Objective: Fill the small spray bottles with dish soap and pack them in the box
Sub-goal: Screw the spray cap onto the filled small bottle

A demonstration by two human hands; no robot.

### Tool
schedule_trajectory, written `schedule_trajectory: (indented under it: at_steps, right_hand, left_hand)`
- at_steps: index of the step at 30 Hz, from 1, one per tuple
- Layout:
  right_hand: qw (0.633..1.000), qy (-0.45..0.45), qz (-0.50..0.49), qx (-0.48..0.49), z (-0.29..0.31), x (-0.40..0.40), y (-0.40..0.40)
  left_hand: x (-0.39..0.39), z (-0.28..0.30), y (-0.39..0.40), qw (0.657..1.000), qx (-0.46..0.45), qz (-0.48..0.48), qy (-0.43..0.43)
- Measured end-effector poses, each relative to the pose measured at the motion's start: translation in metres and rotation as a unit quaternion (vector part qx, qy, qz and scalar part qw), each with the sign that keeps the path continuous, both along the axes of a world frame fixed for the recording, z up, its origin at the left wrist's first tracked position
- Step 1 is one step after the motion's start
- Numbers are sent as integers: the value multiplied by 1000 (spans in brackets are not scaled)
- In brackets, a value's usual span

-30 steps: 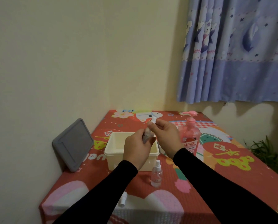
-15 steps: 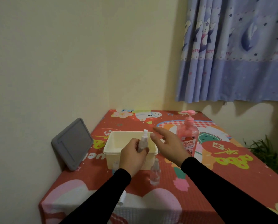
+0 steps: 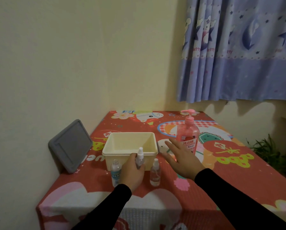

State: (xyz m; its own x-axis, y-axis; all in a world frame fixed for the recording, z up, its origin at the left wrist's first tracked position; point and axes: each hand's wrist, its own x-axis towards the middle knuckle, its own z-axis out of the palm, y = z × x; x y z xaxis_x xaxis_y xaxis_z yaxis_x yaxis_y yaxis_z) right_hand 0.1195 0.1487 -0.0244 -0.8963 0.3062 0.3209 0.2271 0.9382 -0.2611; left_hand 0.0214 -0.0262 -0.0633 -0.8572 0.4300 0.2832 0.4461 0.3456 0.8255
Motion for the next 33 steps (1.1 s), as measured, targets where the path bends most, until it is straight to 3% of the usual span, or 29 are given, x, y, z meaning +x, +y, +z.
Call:
schedule_trajectory:
  at_steps: [6,33]
  right_hand:
    - [999,-36,-11,-1,-8,7,4]
    - [999,-39,-10,-20,-15,7,-2]
  left_hand:
    - [5,-10,-1,1000,1,1,-18]
    - [4,-16,-10,998,-23,-62,-7]
